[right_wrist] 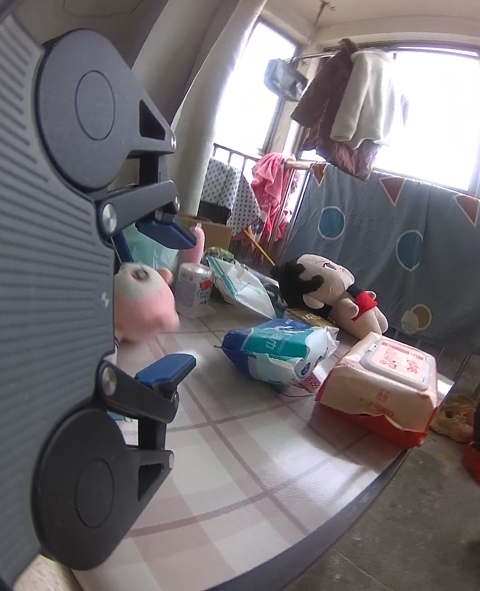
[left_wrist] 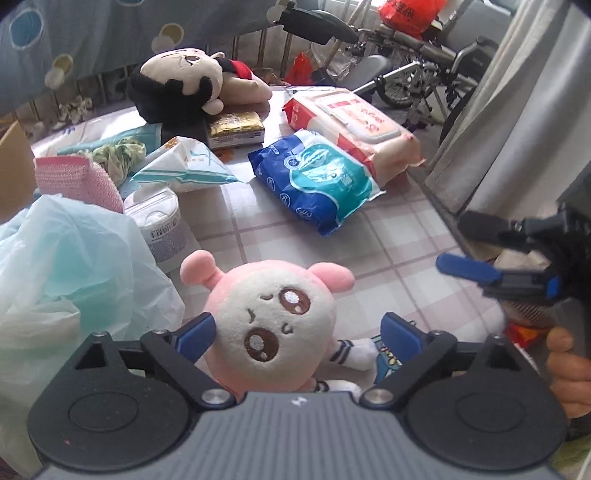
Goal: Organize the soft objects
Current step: 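Lift the pink plush doll with the left tool, then grasp the blue-and-white wipes pack with the right tool while the left tool holds the doll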
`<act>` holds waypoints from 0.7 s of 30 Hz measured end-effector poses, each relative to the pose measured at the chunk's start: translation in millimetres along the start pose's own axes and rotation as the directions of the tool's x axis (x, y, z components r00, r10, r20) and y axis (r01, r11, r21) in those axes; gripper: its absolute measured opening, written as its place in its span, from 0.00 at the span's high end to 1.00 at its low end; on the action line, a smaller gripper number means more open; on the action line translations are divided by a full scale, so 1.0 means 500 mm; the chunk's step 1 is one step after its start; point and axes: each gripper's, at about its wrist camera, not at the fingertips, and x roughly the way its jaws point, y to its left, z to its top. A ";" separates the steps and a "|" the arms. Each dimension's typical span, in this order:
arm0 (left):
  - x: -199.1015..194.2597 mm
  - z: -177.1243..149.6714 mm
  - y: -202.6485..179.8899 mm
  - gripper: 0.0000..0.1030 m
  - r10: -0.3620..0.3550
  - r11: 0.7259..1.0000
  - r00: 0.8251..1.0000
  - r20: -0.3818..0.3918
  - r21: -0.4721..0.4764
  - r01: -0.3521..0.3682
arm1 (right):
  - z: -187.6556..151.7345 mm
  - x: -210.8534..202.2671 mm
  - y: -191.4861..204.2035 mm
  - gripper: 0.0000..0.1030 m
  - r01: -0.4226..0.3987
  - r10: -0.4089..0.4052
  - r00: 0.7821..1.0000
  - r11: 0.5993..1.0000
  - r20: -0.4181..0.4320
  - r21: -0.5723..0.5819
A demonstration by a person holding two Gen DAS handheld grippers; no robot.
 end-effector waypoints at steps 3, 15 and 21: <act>0.018 -0.002 -0.018 0.05 0.083 0.996 0.997 0.010 0.039 -0.083 | 0.003 0.001 0.013 0.36 0.028 -0.028 1.000 0.998 0.008 -0.048; 0.032 -0.015 -0.029 0.19 0.117 0.982 0.988 0.104 0.135 -0.131 | 0.061 0.067 0.047 0.31 0.153 -0.153 0.988 0.973 0.018 -0.170; 0.033 -0.025 -0.037 0.16 0.113 0.975 0.987 0.110 0.177 -0.132 | 0.113 0.162 0.012 0.29 0.234 -0.232 0.972 0.966 0.026 -0.107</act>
